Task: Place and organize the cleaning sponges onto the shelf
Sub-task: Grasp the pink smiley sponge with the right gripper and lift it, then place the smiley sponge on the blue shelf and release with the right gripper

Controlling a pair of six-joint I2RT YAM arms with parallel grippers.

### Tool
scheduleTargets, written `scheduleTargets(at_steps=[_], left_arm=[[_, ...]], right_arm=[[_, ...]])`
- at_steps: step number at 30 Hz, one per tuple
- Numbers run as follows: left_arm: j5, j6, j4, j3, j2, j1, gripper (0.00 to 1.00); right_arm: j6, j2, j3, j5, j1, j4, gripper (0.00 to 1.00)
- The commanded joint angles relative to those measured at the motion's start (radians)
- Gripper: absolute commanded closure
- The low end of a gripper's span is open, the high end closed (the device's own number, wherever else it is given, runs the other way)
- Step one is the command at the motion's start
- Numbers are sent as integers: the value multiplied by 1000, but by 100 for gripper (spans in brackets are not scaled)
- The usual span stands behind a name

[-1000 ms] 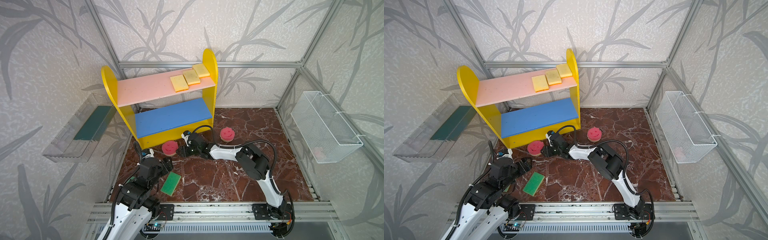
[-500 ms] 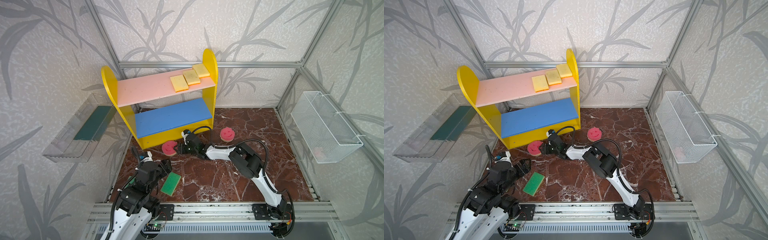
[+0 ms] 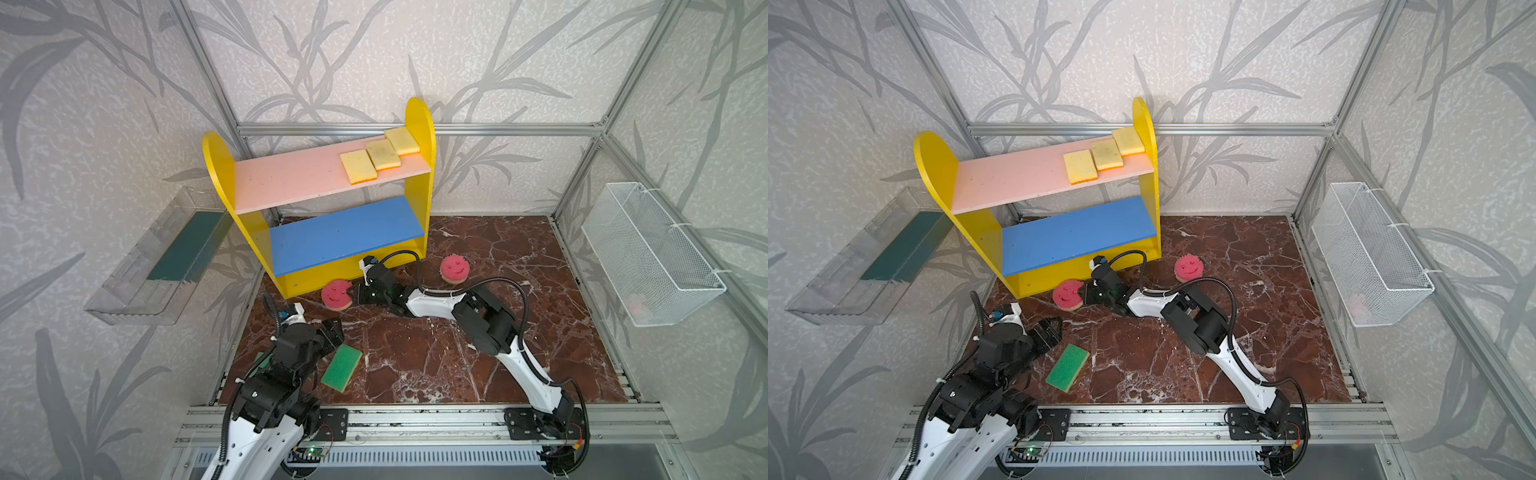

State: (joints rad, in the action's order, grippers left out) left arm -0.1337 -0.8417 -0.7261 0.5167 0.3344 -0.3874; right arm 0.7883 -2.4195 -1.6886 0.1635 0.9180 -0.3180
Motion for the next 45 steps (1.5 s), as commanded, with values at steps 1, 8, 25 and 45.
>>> scheduleTargets(at_steps=[1, 8, 25, 45], left_arm=[[-24, -15, -13, 1, -8, -2, 15], [-24, -11, -27, 32, -1, -2, 16], [-7, 0, 8, 49, 35, -4, 17], [9, 42, 84, 51, 128, -2, 17]], right_arm=[[11, -5, 35, -19, -2, -14, 85], [40, 83, 171, -34, -13, -106, 96], [190, 500, 679, -40, -154, -361, 98], [249, 687, 656, -103, -312, -351, 98]])
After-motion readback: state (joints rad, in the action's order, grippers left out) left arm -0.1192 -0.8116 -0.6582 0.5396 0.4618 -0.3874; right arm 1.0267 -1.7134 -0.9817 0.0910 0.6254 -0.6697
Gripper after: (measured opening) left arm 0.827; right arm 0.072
